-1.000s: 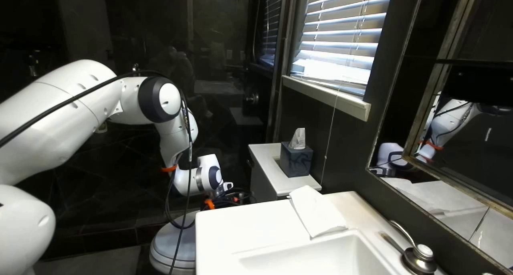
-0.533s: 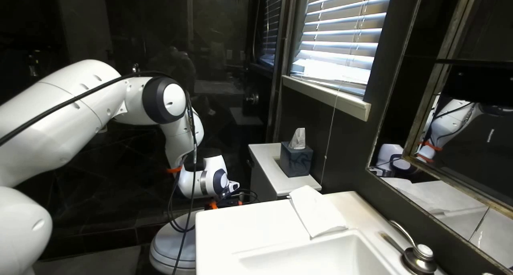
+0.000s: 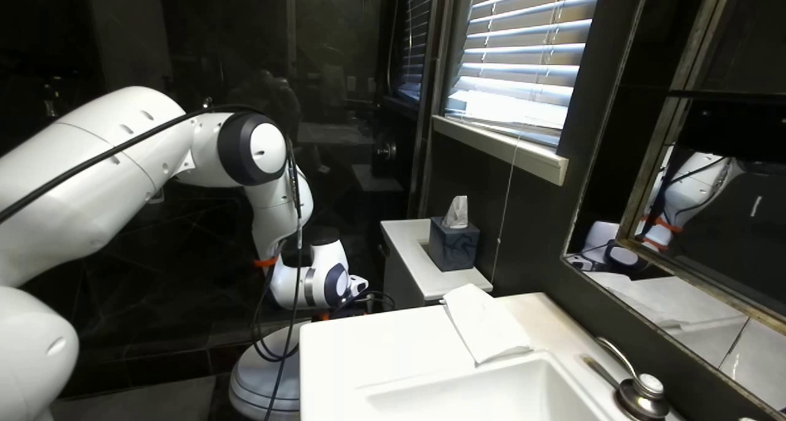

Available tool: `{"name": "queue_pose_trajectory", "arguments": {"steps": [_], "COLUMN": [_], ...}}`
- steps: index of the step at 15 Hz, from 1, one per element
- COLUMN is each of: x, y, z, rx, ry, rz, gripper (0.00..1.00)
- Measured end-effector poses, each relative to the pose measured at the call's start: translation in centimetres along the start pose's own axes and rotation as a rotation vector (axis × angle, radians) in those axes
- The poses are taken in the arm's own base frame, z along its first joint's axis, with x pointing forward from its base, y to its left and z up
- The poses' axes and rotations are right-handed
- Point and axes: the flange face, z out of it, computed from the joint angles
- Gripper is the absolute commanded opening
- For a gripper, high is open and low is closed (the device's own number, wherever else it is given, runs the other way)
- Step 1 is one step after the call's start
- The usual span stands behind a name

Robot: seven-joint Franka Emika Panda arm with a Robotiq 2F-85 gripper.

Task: Put the tissue roll on the tissue holder

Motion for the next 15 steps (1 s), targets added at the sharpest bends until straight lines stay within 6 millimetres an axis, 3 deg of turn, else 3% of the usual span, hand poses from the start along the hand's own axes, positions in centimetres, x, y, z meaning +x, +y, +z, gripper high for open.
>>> {"name": "queue_pose_trajectory", "arguments": {"steps": [10,15], "x": [-3.1,-3.6], "y": [0.5,-0.7], "z": [-1.8,-2.8], "rx": [-0.016,-0.044], "ry": [-0.018,-0.015], "rz": [0.128,0.09], "gripper": [0.0,0.0]}}
